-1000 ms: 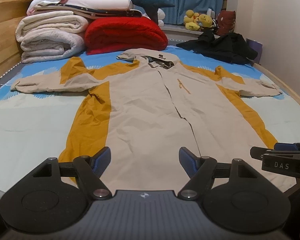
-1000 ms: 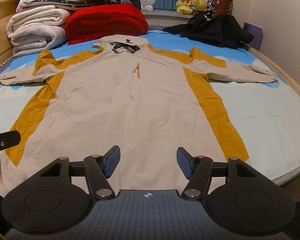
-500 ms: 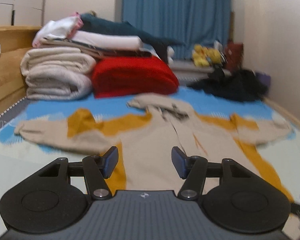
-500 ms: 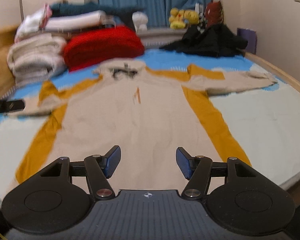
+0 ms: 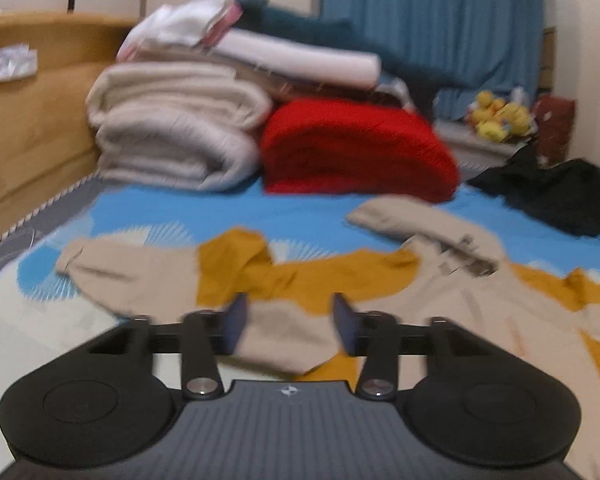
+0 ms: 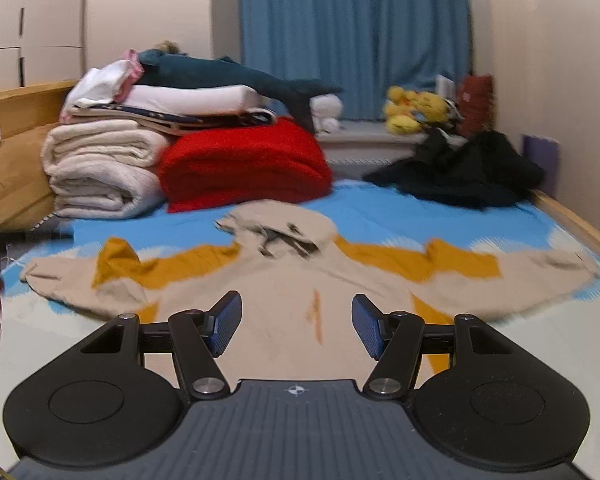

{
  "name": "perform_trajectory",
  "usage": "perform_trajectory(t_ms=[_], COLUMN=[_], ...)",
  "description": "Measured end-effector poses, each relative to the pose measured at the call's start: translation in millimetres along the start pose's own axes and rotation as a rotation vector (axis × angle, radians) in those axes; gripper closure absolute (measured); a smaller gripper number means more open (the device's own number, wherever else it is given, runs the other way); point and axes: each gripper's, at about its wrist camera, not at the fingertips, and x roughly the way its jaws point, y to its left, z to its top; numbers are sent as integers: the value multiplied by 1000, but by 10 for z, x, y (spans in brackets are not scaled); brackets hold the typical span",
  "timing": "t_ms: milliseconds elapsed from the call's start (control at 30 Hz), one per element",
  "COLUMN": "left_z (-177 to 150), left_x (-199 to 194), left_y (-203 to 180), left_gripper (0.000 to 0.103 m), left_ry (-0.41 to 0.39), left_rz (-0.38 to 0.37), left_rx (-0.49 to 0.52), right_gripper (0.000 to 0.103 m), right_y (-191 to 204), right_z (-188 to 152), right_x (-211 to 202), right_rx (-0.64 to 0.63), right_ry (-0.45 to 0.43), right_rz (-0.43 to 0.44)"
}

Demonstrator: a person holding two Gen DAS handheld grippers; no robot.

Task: Fold large clothes

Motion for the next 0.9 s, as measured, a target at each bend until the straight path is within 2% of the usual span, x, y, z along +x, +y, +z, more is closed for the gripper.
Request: perform_trajectory(t_ms=[67, 167, 267, 333, 433, 500, 533, 567, 600, 667, 733, 800, 900], left_z=[-10, -20, -112, -214, -330, -398, -428, -457, -484, -518, -503, -481, -450], left_x=[143, 269, 461, 635, 937, 1111, 1201, 1280, 1346, 1490, 1641, 1793, 2037], left_y=[129, 278, 401, 569, 904, 1156, 1304, 1460, 1612, 1929, 2188, 2452, 2786], left_gripper=[83, 83, 81, 80, 80, 80, 80, 74, 60, 45, 42, 33, 31], left_ry=[10, -15, 13, 47, 112, 141, 155, 161, 162, 155, 148, 117, 107], left_rz=[7, 12, 25, 28, 38, 54, 69, 83, 97, 126, 142, 147, 161], left_rx=[-8, 11, 21, -19, -114, -178, -216, -259, -308, -394, -449, -519, -608], right_gripper=[41, 49, 59, 64, 77, 88, 90, 93, 94, 94, 94, 94, 94], right_y=[101, 242, 290, 311, 359, 378, 378, 367, 350, 306, 260, 222, 175], right_z=[144, 289, 334, 273, 205, 180, 174, 164, 158, 147, 138, 119, 59], right_x=[264, 631, 898, 1026, 1214, 1296, 1327, 1355, 1389, 1463, 1548, 1599, 1691], right_rx=[-13, -34, -17, -14, -12, -28, -34, -38, -38, -21, -12, -12, -28], right_ry=[0, -5, -17, -7, 38, 41, 40, 40, 44, 60, 92, 106, 132], right_rz=[22, 75, 104, 117, 140, 146, 144, 141, 137, 130, 135, 140, 127])
